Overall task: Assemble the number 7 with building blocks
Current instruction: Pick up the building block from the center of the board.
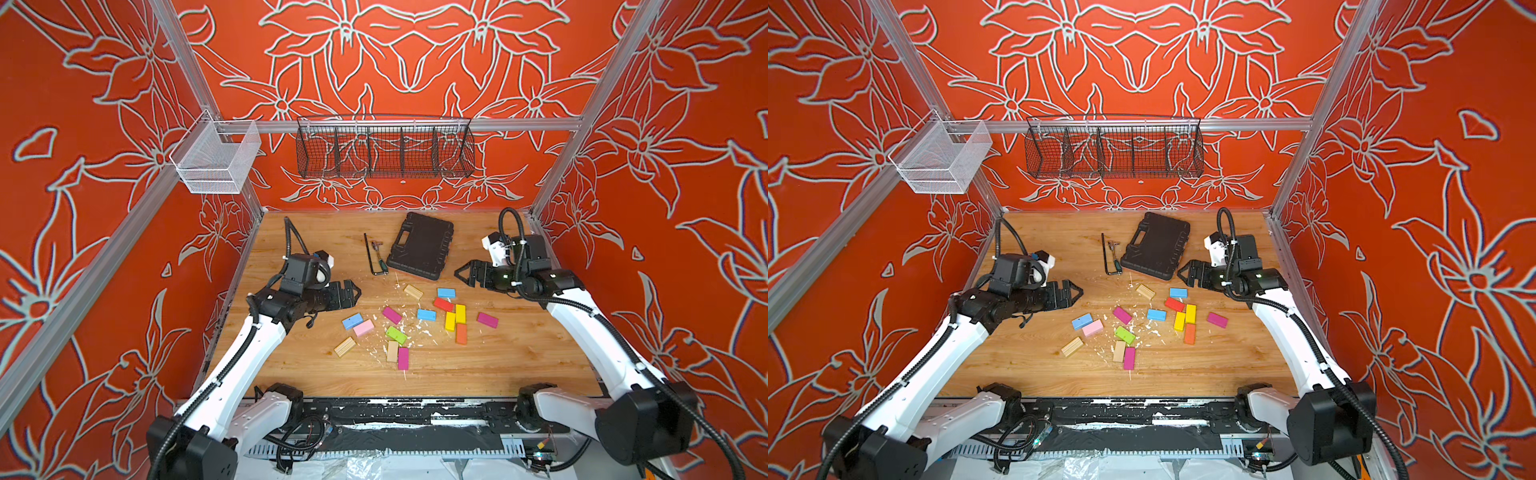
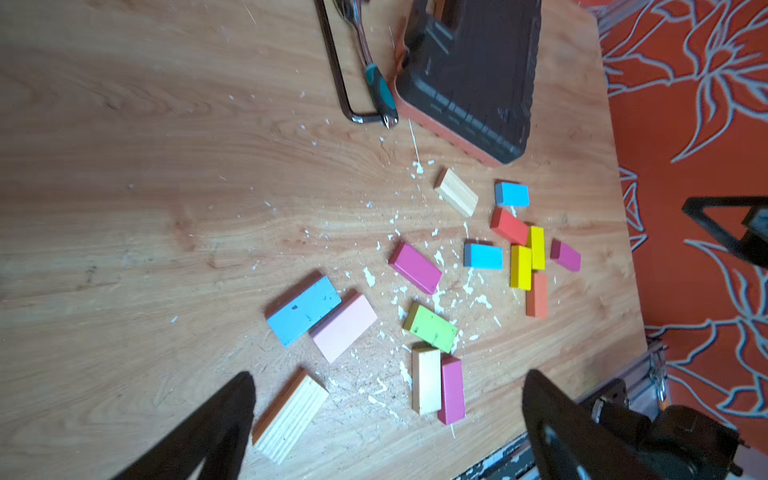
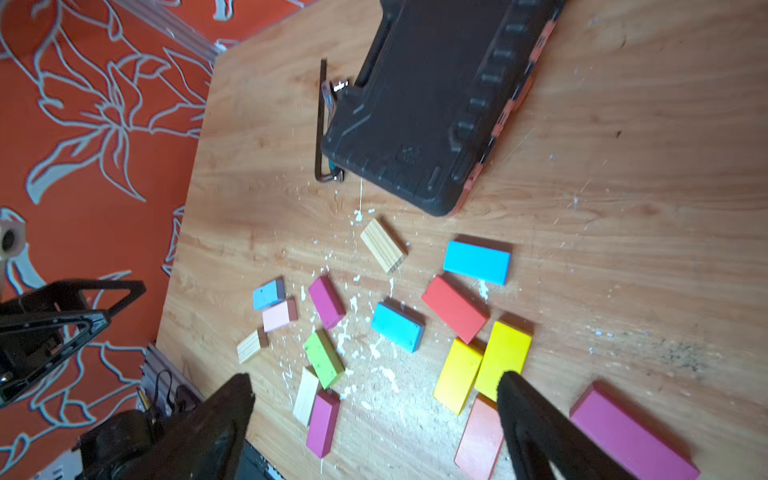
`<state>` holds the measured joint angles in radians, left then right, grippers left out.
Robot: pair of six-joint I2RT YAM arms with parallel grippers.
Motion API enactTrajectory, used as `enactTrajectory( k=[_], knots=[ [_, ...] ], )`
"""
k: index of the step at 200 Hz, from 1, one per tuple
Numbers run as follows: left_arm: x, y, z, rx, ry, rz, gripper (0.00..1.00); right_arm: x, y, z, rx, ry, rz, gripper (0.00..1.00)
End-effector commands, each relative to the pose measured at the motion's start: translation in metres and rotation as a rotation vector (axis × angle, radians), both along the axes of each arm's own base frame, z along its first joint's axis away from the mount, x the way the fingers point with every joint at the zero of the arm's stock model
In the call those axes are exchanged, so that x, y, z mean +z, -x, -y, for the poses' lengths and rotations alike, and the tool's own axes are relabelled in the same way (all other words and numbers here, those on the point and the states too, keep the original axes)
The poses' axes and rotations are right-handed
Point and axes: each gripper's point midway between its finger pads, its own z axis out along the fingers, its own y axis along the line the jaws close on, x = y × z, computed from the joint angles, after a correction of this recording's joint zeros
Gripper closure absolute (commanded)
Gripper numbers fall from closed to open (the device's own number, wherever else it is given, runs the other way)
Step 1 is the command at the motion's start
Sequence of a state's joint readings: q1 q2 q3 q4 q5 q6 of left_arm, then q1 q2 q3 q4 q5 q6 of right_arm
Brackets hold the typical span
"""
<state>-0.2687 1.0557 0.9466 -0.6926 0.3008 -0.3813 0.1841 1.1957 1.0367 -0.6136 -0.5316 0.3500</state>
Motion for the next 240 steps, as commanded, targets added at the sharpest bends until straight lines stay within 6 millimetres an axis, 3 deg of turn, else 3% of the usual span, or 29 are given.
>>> enactTrajectory(
  k=[1,96,149,218,240],
  knots=[
    [-0.008,0.009,0.013,-0.068,-0.027,-0.044,0.03,-0.012,0.014,-0.004,0.049,0.043,-0.070,0.07],
    [-0.058,0.021,0.070,-0.287,-0.183,-0.181,0.03,-0.049,0.020,0.005,0.035,0.154,-0.178,0.18],
    [-0.076,0.018,0.081,-0.300,-0.236,-0.235,0.03,-0.066,0.027,0.000,0.048,0.174,-0.238,0.23],
    [-0.091,0.001,0.085,-0.247,-0.276,-0.310,0.00,-0.066,0.025,-0.011,0.069,0.199,-0.219,0.24],
    [-0.095,-0.005,0.092,-0.238,-0.269,-0.336,0.04,-0.063,0.023,-0.016,0.078,0.184,-0.201,0.24]
  ],
)
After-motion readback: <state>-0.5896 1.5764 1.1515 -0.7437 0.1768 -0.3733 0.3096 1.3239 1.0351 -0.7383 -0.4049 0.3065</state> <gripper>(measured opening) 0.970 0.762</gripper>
